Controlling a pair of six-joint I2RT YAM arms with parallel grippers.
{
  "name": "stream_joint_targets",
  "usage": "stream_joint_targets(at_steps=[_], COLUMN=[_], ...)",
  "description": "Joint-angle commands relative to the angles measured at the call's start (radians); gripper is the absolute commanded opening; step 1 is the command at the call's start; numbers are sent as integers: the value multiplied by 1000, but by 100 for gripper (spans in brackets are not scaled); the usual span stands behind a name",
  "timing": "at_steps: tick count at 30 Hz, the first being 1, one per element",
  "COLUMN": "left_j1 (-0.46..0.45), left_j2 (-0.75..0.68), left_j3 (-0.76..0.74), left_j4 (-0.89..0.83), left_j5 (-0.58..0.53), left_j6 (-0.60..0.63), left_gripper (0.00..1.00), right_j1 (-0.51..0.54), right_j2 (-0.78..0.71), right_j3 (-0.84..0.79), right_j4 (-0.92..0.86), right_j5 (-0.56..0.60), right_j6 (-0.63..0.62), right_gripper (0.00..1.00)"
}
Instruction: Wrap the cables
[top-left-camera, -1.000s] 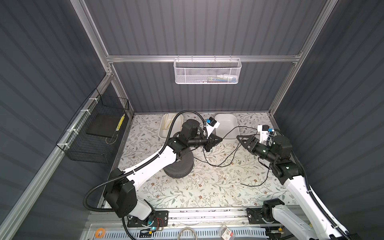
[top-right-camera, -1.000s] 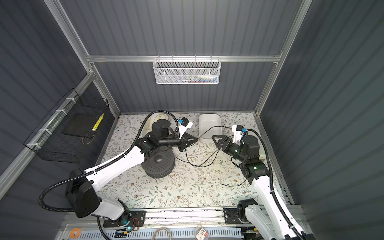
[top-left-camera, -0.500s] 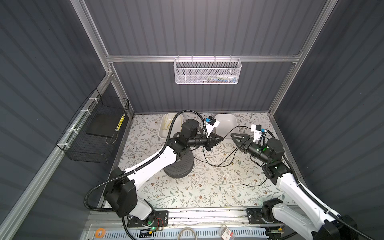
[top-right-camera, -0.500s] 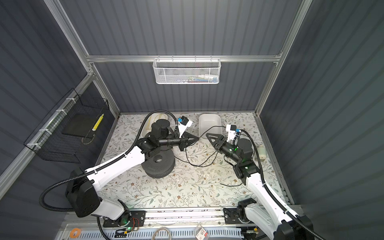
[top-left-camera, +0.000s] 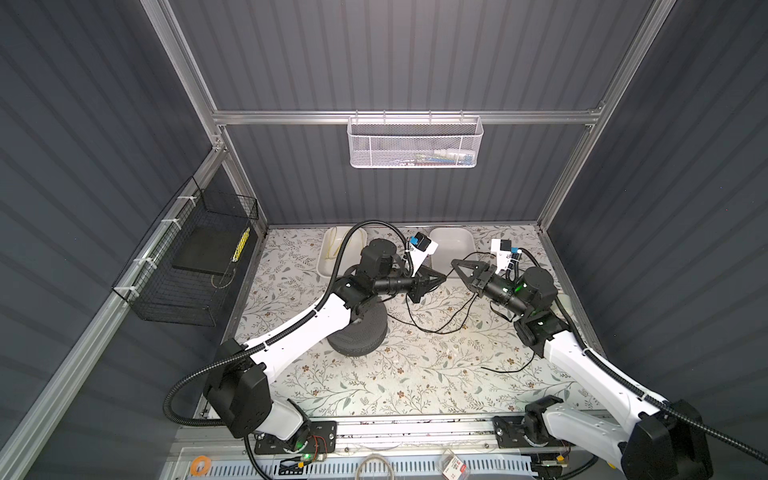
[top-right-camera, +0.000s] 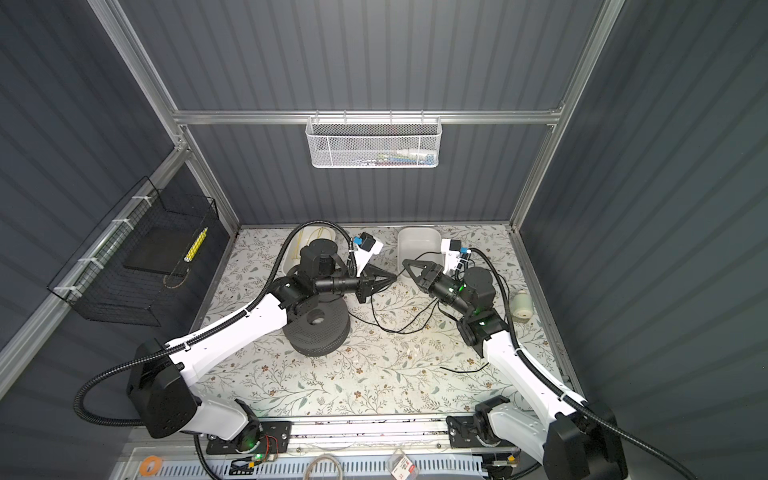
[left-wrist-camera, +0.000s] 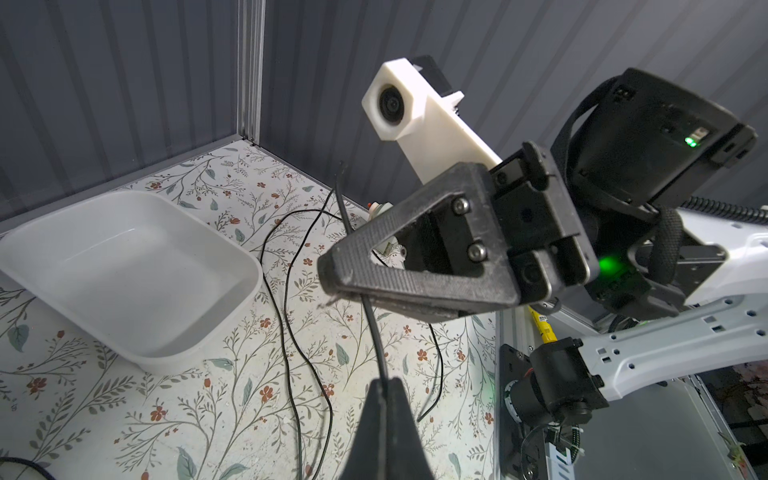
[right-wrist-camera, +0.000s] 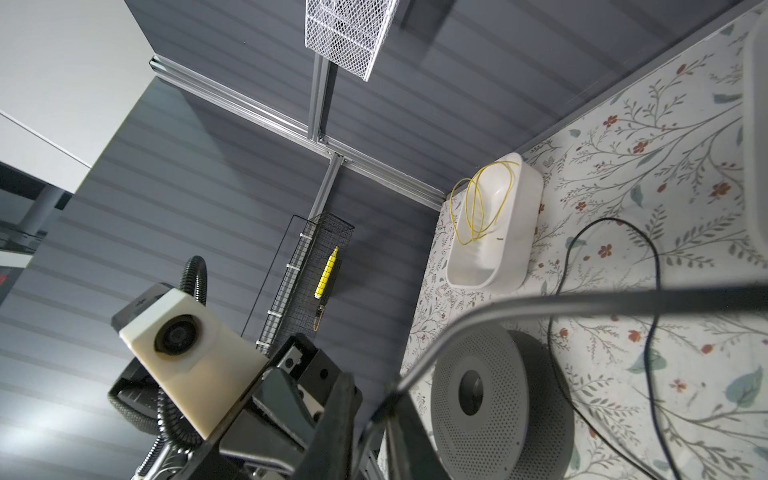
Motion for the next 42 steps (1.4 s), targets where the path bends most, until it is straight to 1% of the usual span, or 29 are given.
stream_joint_targets(at_steps=[1, 5, 6, 7, 8, 9, 10, 11, 12, 14, 16, 17, 19, 21, 22, 25, 26, 27, 31, 33, 35, 37, 39, 42], left_j1=[-4, -3, -3, -3, -2, -2, 0, 5, 12, 35, 89, 123, 181, 213, 226, 291, 322, 353, 512, 592, 651, 681, 696, 704], left_j2=[-27, -32, -35, -40, -57, -87, -116, -164, -219, -327, -438, -498, -593, -671, -685, -698, -696, -690, -655, -648, -633, -620, -607, -555], left_j3=[-8, -12, -10, -9, -18, -34, -54, -87, -132, -235, -348, -400, -470, -524, -540, -589, -606, -624, -663, -683, -716, -765, -824, -890], left_j4=[-20, -28, -42, -57, -74, -91, -111, -129, -134, -160, -181, -212, -305, -407, -447, -489, -473, -455, -432, -417, -388, -316, -189, -7], left_j5=[18, 10, 0, -8, -25, -64, -112, -185, -295, -501, -636, -714, -827, -905, -914, -818, -763, -714, -539, -428, -333, -257, -174, -82], left_j6=[-3, -3, -3, 1, 10, 21, 25, 26, 9, -63, -162, -232, -343, -437, -478, -548, -557, -576, -595, -598, -611, -636, -677, -722], left_gripper=[0, 0, 16, 28, 34, 45, 59, 69, 78, 89, 95, 96, 96, 96, 96, 90, 87, 85, 84, 83, 80, 78, 76, 75], right_j1=[5, 5, 5, 5, 6, 6, 7, 7, 8, 16, 30, 39, 58, 82, 90, 114, 117, 120, 127, 128, 127, 128, 129, 130], right_j2=[-14, -14, -18, -24, -33, -44, -52, -63, -74, -92, -106, -110, -115, -114, -112, -94, -89, -85, -94, -108, -117, -123, -124, -126], right_j3=[27, 13, 11, 10, 10, 10, 10, 9, 4, -11, -26, -36, -54, -68, -71, -79, -78, -76, -66, -66, -70, -73, -69, -64], right_j4=[12, 36, 34, 27, 15, -4, -20, -39, -57, -86, -113, -121, -133, -150, -155, -148, -148, -149, -161, -170, -172, -172, -176, -187], right_j5=[8, 6, 9, 13, 21, 26, 28, 29, 32, 40, 64, 75, 93, 112, 119, 115, 112, 109, 109, 116, 120, 120, 120, 117], right_j6=[-26, -23, -27, -35, -48, -64, -82, -100, -117, -156, -191, -207, -234, -260, -268, -275, -276, -278, -287, -292, -294, -296, -297, -296], right_gripper=[12, 1, 0, 0, 0, 0, 0, 0, 0, 0, 0, 0, 0, 0, 0, 0, 0, 0, 0, 0, 0, 0, 0, 0])
